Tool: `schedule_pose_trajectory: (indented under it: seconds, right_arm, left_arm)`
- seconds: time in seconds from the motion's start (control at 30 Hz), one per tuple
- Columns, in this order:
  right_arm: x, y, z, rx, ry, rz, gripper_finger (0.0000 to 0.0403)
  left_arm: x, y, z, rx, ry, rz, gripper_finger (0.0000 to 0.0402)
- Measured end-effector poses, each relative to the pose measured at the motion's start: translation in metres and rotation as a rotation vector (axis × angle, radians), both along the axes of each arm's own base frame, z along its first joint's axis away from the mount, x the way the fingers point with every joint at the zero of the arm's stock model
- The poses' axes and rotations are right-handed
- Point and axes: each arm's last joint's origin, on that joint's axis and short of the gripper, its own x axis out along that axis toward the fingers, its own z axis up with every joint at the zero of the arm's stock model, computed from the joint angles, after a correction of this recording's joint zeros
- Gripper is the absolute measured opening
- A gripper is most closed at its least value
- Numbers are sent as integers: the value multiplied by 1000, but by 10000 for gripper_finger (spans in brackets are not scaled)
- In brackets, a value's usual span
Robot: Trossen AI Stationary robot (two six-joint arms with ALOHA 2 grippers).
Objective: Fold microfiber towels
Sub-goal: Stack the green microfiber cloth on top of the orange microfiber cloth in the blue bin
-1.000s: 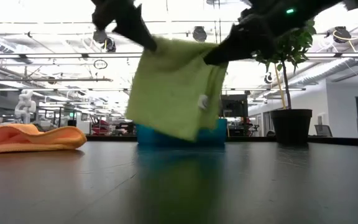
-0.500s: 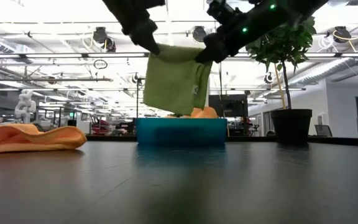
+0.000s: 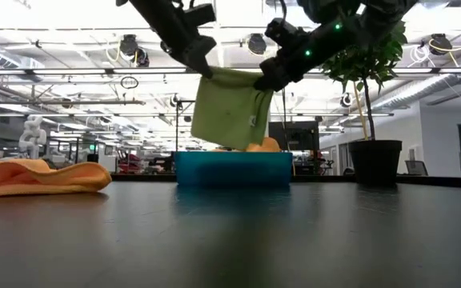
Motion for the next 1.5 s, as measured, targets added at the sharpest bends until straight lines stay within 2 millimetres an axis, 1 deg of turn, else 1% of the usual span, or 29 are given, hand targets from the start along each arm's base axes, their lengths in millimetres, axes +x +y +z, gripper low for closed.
schedule_pose_trajectory:
  seconds: [0.1, 0.2, 0.33, 0.47, 0.57, 0.67, 0.77, 0.87, 0.97, 1.07, 1.23, 1.3, 1.37, 1.5]
  right_arm:
    - [0, 0, -1, 17, 3, 1, 0]
    - [0, 0, -2, 31, 0, 11, 0]
    - [0, 1, -3, 49, 2, 40, 0]
    - [-1, -3, -3, 38, 2, 26, 0]
    - [-2, -10, -1, 19, -9, 8, 0]
    - [-4, -18, 2, 12, -37, -19, 0]
    - [-5, -24, 3, 16, -47, -31, 0]
    - [-6, -26, -1, 65, -38, -15, 0]
    - [-7, -25, -5, 114, -15, 9, 0]
    - [-7, -21, -8, 129, 8, 19, 0]
    - [-4, -9, -10, 145, 22, 80, 0]
    - [-4, -7, -11, 148, 38, 85, 0]
    - [-5, -8, -13, 155, 51, 75, 0]
    - [-5, -21, -20, 192, 41, 31, 0]
  left_arm:
    - [-2, 3, -10, -4, 8, 3, 6]
    - [-4, 6, -20, -26, 20, -9, 10]
    - [-6, 7, -27, -35, 31, -14, 10]
    - [-5, 8, -27, -5, 11, -13, 6]
    - [-2, 10, -22, 26, -33, -4, 13]
    - [-1, 13, -19, 51, -60, -2, 9]
    - [-3, 20, -18, 41, -75, 13, 6]
    - [-5, 25, -24, -1, -76, 21, 10]
    - [-8, 24, -36, -24, -62, 8, 6]
    - [-10, 22, -47, -53, -60, -23, 7]
    - [-15, 20, -61, -77, -53, -41, 5]
    - [-15, 20, -63, -75, -59, -45, 6]
    - [-15, 21, -62, -70, -68, -49, 9]
    - [-14, 22, -61, -54, -67, -55, 8]
